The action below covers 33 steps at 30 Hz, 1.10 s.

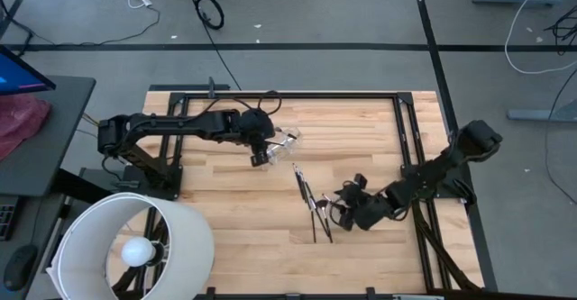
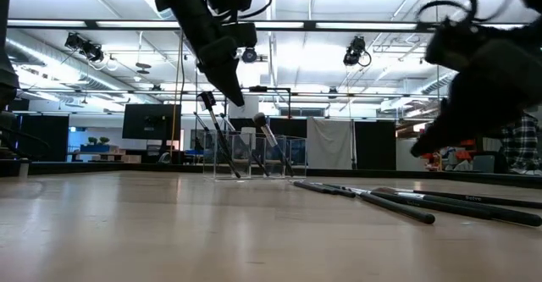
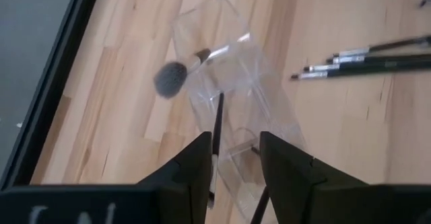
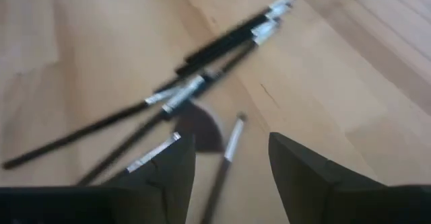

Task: Put items in baskets/containers
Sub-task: Put the black eyeshadow brush into the transparent organizer

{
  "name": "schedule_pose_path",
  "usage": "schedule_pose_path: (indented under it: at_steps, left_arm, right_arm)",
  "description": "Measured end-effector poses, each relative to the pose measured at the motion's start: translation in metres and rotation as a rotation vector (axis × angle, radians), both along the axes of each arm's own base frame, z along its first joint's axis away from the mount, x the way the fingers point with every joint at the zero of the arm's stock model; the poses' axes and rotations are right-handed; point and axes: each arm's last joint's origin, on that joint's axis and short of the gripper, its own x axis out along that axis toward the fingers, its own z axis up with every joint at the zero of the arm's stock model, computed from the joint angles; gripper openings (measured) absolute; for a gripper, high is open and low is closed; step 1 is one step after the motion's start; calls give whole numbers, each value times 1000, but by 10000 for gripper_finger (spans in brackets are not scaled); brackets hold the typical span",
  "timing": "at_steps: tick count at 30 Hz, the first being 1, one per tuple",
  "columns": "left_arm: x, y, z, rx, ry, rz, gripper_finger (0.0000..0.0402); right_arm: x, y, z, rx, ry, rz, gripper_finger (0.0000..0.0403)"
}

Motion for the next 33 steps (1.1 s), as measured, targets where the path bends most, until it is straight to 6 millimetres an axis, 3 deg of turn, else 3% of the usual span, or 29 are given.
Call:
schedule_pose_path:
  at_steps: [6,10,19,25,33]
  left_arm:
    - [10,-5,6,35,-97,-50,128]
    - [17,-12,12,56,-181,-82,128]
    - [20,-16,15,63,-217,-97,128]
    - [20,-16,15,64,-220,-97,128]
    - [21,-16,16,67,-223,-99,128]
  right_arm:
    - [-17,-2,-23,18,-129,-70,192]
    - [-21,-1,-34,31,-175,11,192]
    - [-16,-2,-62,-35,-137,-28,182]
    - [-11,-5,-65,-50,-136,-40,178]
    - [-4,-18,-72,-100,-88,-30,100]
